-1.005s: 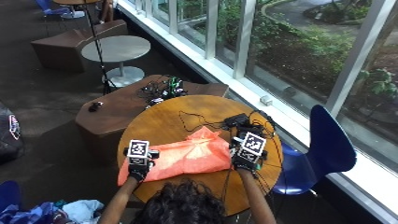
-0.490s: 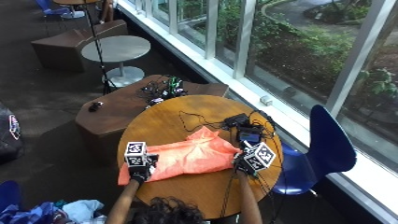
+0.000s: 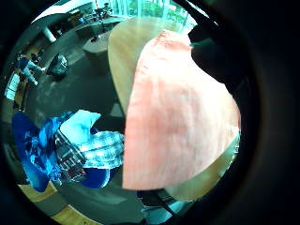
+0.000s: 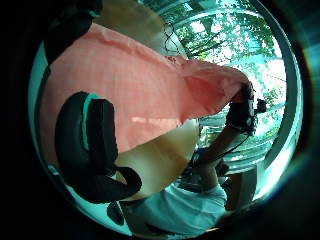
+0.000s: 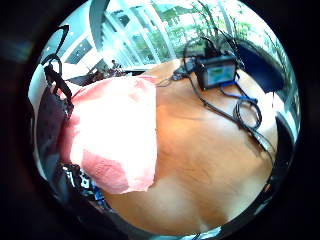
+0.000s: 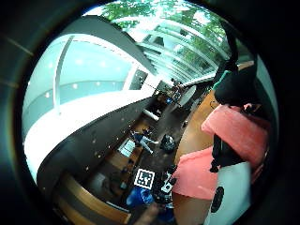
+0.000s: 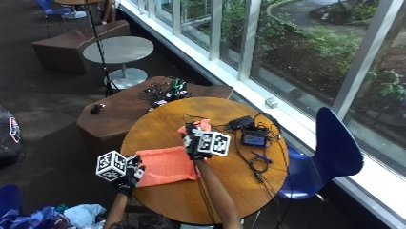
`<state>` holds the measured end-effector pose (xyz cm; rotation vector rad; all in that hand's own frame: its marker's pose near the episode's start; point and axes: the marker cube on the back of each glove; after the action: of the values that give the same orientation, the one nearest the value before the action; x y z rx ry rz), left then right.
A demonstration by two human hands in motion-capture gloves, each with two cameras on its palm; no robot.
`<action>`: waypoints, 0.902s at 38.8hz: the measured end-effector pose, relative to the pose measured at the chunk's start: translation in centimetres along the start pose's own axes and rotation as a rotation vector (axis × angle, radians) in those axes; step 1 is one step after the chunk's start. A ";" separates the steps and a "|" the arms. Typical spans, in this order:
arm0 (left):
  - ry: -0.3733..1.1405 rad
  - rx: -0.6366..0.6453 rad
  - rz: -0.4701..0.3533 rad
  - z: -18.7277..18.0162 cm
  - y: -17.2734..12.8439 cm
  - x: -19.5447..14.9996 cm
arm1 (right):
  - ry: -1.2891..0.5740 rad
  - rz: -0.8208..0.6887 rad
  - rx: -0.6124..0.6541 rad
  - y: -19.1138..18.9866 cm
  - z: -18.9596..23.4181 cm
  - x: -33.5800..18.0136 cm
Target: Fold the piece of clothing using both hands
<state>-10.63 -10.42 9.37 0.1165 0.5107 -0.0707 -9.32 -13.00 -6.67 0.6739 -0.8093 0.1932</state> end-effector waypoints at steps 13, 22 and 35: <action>0.071 0.107 -0.175 -5.7 7.7 -6.9 | 0.248 -0.521 -0.282 9.6 18.8 -12.2; 0.091 0.148 -0.276 -6.2 10.7 -10.6 | 0.508 -0.687 -0.326 16.5 22.8 -12.6; 0.014 0.153 -0.205 -6.0 8.9 -7.7 | 0.395 -0.816 -0.527 15.3 19.5 -10.3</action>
<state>-19.37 -0.53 8.76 0.2143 0.5303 -0.3099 -34.36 -12.38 2.90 0.3981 -0.1429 -0.5968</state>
